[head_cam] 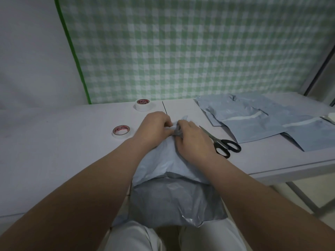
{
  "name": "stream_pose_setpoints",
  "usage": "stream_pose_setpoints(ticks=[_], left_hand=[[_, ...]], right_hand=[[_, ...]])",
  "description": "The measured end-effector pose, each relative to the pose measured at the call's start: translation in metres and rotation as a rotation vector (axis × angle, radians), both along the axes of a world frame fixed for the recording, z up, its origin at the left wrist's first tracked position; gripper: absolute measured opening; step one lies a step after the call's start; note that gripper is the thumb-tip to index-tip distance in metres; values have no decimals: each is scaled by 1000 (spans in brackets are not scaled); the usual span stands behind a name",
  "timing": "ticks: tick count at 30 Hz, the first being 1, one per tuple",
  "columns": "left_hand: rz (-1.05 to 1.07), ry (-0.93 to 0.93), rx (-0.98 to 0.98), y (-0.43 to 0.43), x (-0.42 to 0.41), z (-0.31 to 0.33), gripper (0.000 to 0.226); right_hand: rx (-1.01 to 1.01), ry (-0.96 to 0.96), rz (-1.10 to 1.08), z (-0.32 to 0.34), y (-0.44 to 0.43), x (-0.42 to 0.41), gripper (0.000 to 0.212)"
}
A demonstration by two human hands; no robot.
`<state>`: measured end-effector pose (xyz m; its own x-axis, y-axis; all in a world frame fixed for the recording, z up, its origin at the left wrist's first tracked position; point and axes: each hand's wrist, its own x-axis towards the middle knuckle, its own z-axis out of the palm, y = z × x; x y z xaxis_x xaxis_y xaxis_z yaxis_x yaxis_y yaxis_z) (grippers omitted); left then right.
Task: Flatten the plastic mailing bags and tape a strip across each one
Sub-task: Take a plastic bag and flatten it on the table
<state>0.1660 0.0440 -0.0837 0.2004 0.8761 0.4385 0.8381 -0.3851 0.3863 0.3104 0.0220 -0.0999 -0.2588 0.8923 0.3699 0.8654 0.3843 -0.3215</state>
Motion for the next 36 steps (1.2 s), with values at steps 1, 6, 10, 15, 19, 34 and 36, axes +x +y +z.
stream_pose_setpoints(ticks=[1,6,10,15,19,34,36], left_hand=[[-6,18,-7,-2,-1,-1,14],[17,193,-57,-2,-2,-12,17],[135,377,-227,-5,7,-13,48],[5,253,-86,-25,3,-16,33],[-43,280,-251,-43,-7,-19,49],[119,481,-417,-17,-12,-22,53],[128,484,-443,-17,-12,-21,52]], right_hand=[[6,-22,8,0,-2,1,25],[24,-169,56,-5,0,-3,38],[-161,-172,160,-3,-2,-10,54],[-259,-199,165,-4,-6,-10,59],[-47,-196,156,-6,-12,-8,45],[-333,-352,163,-3,16,-8,56],[-331,-357,154,-4,16,-7,56]])
